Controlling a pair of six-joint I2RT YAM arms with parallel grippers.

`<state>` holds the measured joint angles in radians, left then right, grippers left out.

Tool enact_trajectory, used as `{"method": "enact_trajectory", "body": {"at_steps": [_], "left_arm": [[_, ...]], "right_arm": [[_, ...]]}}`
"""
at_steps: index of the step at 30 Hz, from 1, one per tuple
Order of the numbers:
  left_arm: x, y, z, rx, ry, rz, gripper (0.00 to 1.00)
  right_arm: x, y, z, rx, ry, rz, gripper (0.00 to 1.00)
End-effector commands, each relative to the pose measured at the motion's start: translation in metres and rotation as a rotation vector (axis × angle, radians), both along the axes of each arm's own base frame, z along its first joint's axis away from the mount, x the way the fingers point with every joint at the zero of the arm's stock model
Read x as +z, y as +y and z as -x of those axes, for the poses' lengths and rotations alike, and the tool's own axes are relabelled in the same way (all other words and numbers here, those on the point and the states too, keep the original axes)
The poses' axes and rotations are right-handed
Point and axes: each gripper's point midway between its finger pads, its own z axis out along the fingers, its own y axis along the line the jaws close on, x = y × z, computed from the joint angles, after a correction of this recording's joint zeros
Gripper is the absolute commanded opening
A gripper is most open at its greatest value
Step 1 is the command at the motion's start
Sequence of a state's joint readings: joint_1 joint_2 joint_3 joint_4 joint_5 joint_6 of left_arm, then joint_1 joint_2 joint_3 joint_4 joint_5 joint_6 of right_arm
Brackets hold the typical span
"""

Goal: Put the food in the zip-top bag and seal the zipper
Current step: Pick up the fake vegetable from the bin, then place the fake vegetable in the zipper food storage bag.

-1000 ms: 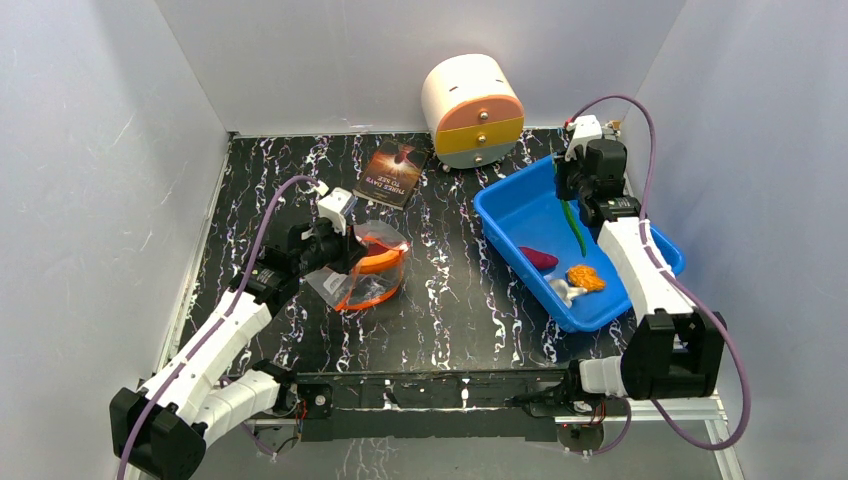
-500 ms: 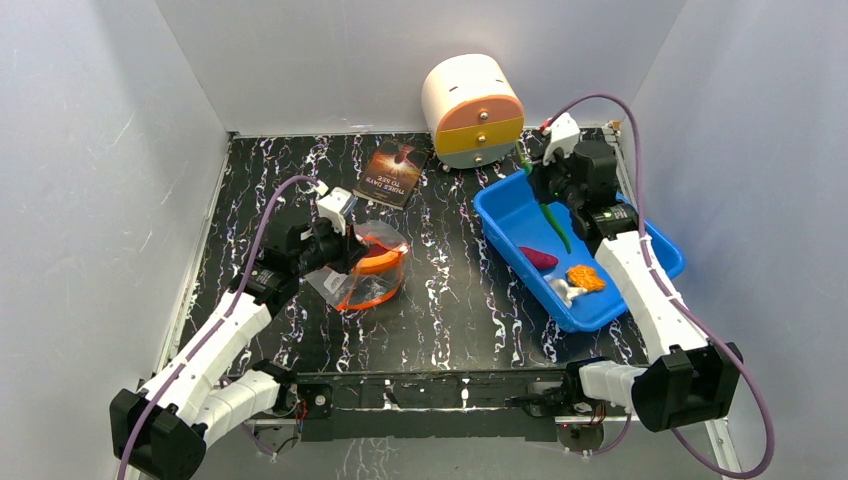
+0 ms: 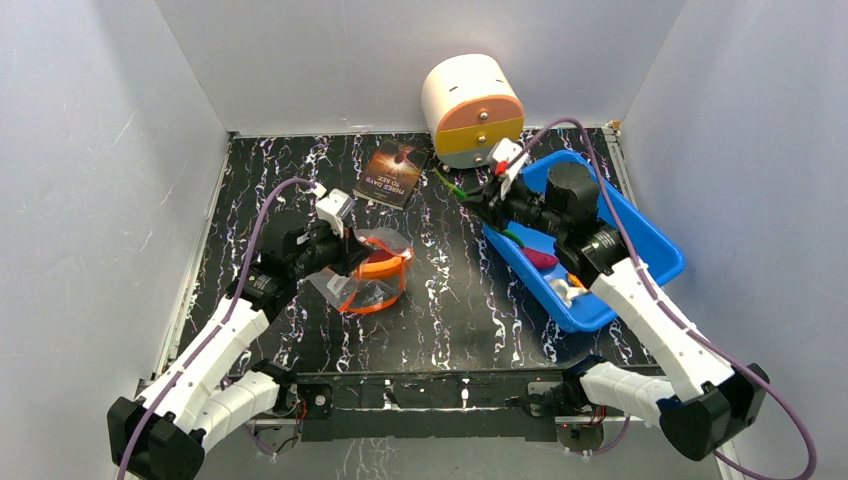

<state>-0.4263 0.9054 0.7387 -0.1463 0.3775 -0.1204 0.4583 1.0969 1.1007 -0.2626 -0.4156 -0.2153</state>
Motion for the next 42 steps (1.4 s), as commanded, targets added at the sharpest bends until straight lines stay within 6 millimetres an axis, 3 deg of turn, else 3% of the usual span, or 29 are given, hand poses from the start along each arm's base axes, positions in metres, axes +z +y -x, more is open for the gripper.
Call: {"method": "enact_trajectory", "body": {"at_steps": [1,7,14,27,35,37,42], "left_arm": [[0.027,-0.016,0.008,-0.082,-0.005,0.085,0.0],[0.038,-0.028,0.02,-0.168,0.04,0.129,0.0],[0.046,-0.027,0.024,-0.19,0.013,0.128,0.0],[0.045,-0.027,0.026,-0.204,0.008,0.124,0.0],[0.05,-0.028,0.034,-0.235,0.013,0.126,0.0],[0.055,-0.028,0.036,-0.237,0.009,0.133,0.0],[0.064,-0.032,0.043,-0.27,0.006,0.171,0.0]], "right_arm": [[0.056,0.037,0.058,0.349,-0.306,-0.088,0.0],[0.049,0.06,0.115,0.64,-0.496,-0.048,0.0],[0.034,0.081,0.176,0.977,-0.605,-0.056,0.0],[0.039,0.141,0.252,1.262,-0.692,-0.159,0.0],[0.03,0.172,0.254,1.326,-0.703,-0.132,0.0],[0.023,0.18,0.242,1.281,-0.71,-0.081,0.0],[-0.016,0.193,0.208,1.202,-0.684,0.132,0.0]]}}
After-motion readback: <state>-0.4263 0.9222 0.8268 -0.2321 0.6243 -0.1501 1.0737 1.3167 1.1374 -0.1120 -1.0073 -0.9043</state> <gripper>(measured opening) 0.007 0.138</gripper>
